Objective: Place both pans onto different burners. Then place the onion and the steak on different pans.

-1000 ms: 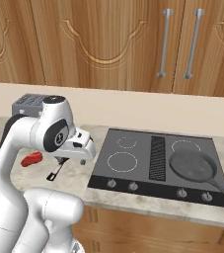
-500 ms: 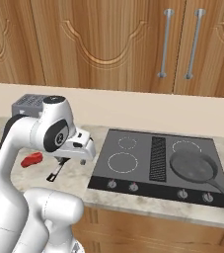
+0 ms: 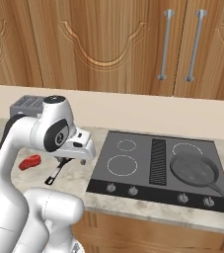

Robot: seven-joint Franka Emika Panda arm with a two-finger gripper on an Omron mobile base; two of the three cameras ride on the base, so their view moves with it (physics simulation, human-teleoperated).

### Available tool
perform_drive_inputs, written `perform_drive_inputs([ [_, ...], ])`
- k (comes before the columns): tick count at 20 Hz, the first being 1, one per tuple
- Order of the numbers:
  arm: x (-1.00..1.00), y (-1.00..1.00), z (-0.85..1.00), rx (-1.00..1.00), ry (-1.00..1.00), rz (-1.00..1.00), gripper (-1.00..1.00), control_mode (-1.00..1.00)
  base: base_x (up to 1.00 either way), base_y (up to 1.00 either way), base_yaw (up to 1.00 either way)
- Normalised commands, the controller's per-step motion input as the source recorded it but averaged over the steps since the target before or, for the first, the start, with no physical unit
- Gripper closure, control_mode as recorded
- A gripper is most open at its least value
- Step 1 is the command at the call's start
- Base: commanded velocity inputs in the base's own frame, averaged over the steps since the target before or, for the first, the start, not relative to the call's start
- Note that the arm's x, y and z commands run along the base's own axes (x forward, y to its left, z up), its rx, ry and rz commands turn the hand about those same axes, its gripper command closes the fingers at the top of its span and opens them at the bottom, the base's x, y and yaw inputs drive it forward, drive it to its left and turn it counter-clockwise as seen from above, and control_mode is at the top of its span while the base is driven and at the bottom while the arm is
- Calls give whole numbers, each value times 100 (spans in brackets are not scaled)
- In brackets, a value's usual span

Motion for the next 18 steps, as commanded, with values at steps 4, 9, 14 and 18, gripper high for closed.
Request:
perform_drive_inputs([
  [4,0,0,0,0,0,0,-100,100,22,0,0],
  [9,-1,0,0,0,0,0,-100,-100,0,0,0],
  [14,-1,39,-6,0,0,-1,-100,-100,0,0,0],
  [18,0,65,-12,0,0,-6,-100,-100,0,0,0],
])
